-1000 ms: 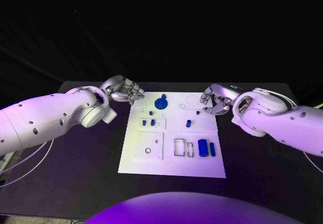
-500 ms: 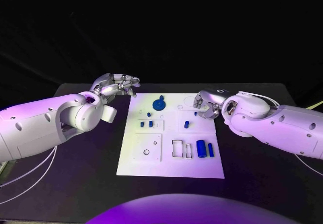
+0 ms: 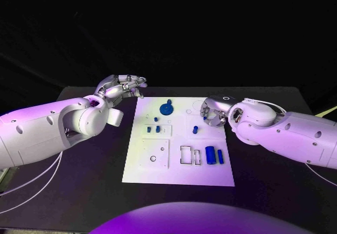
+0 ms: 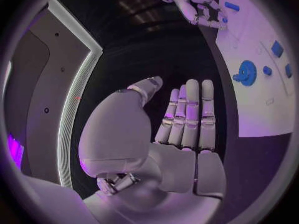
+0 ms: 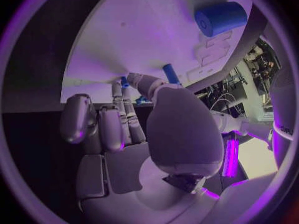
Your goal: Assemble the parts on the task board
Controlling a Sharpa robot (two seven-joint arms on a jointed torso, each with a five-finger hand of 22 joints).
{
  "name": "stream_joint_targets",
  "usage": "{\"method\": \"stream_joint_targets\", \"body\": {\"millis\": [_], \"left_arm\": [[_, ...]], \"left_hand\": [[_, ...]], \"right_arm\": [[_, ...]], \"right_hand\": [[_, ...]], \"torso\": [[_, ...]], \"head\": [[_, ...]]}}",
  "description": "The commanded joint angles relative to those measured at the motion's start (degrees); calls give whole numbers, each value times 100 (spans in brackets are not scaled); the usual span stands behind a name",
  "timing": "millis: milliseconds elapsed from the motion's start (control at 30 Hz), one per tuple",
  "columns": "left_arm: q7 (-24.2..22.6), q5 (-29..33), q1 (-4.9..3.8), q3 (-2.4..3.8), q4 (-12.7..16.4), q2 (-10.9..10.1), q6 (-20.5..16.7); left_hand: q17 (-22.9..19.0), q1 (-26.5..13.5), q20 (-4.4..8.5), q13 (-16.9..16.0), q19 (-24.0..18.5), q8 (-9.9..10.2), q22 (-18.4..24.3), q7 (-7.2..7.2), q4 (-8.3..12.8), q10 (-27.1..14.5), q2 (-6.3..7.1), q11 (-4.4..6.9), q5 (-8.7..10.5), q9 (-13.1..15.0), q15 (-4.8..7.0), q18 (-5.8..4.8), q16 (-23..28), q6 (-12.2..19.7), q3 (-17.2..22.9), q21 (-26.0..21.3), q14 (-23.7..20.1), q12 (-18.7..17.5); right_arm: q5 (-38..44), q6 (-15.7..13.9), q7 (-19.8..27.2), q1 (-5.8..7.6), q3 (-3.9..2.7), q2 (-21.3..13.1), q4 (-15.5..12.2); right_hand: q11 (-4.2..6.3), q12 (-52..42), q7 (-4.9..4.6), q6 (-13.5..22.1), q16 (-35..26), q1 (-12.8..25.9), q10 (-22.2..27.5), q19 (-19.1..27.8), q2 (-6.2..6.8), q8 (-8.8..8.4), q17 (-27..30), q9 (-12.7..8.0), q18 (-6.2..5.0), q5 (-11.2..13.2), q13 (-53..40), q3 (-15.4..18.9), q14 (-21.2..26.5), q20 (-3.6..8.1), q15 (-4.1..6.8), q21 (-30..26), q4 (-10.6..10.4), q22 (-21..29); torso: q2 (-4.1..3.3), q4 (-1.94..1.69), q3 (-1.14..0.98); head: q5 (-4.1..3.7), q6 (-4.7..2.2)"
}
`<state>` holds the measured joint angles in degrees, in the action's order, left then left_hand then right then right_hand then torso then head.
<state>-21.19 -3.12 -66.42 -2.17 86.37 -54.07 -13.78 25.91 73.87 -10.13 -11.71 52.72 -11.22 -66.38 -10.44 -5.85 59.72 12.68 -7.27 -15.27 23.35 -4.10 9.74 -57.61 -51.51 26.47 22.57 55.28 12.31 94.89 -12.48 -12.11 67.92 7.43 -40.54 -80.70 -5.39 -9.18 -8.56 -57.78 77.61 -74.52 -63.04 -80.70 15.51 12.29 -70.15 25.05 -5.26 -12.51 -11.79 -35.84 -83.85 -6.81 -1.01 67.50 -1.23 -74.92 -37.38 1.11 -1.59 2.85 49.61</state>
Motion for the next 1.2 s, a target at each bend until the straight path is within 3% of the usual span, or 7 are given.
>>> {"method": "stream_joint_targets", "body": {"millis": [33, 200, 533, 900, 1200], "left_arm": [[-114, 109, 4, 7, 20, -4, 106], [-92, 110, 3, 8, 21, -9, 96], [-54, 110, 3, 9, 17, -12, 78], [-27, 104, 3, 10, -25, -12, 95], [-18, 100, 3, 10, -73, -3, 108]], "left_hand": [[-11, 14, 14, -5, 27, -41, 11, 33, 6, 30, -50, 9, 39, -4, 44, 73, 34, -12, -32, -22, 5, 31], [-12, 21, 15, -5, 29, -43, 15, 34, 10, 29, -54, 10, 42, -4, 46, 73, 36, -12, -29, -24, 5, 33], [-20, 52, 20, -3, 40, -50, 30, 36, 26, 21, -75, 11, 57, -5, 49, 72, 42, -11, -10, -31, 7, 40], [-27, 76, 23, 1, 46, -54, 41, 35, 44, 7, -79, 10, 63, -7, 50, 71, 49, -7, 1, -36, 5, 41], [-29, 82, 24, 3, 47, -54, 45, 34, 49, 1, -78, 8, 63, -8, 50, 70, 51, -5, 4, -38, 4, 40]], "right_arm": [[134, 196, -74, -49, 23, 19, 45], [176, 204, -103, -79, 27, 48, 83], [475, -138, -325, -153, 31, 85, 70], [730, -791, -487, -182, 31, 41, -35], [728, -1209, -412, -167, 3, -122, -314]], "right_hand": [[19, 42, 15, -69, 48, -8, -110, -72, -102, 45, -35, 19, 112, 66, 11, -78, -106, 6, 30, 117, 27, -967], [55, 77, 48, -155, 94, -22, -255, -111, -157, 89, -74, 51, 129, 197, 12, -198, -128, 34, 60, 227, 82, -991], [252, 25, 184, -524, 215, -217, -856, -362, -469, 356, -215, 292, 238, 557, -142, -423, -229, 191, 234, 851, 386, -1137], [296, 26, 223, -582, 187, -209, -981, -426, -463, 400, -168, 360, 269, 561, -211, -488, -226, 234, 275, 1013, 478, -1175], [299, 32, 227, -589, 198, -202, -989, -443, -455, 402, -186, 367, 277, 571, -219, -497, -231, 239, 279, 1055, 488, -1186]], "torso": [[3, 6, -6], [3, 5, -5], [9, 9, -6], [12, 13, -13], [13, 13, -9]], "head": [[14, 12], [13, 18], [18, 39], [25, 37], [32, 34]]}}
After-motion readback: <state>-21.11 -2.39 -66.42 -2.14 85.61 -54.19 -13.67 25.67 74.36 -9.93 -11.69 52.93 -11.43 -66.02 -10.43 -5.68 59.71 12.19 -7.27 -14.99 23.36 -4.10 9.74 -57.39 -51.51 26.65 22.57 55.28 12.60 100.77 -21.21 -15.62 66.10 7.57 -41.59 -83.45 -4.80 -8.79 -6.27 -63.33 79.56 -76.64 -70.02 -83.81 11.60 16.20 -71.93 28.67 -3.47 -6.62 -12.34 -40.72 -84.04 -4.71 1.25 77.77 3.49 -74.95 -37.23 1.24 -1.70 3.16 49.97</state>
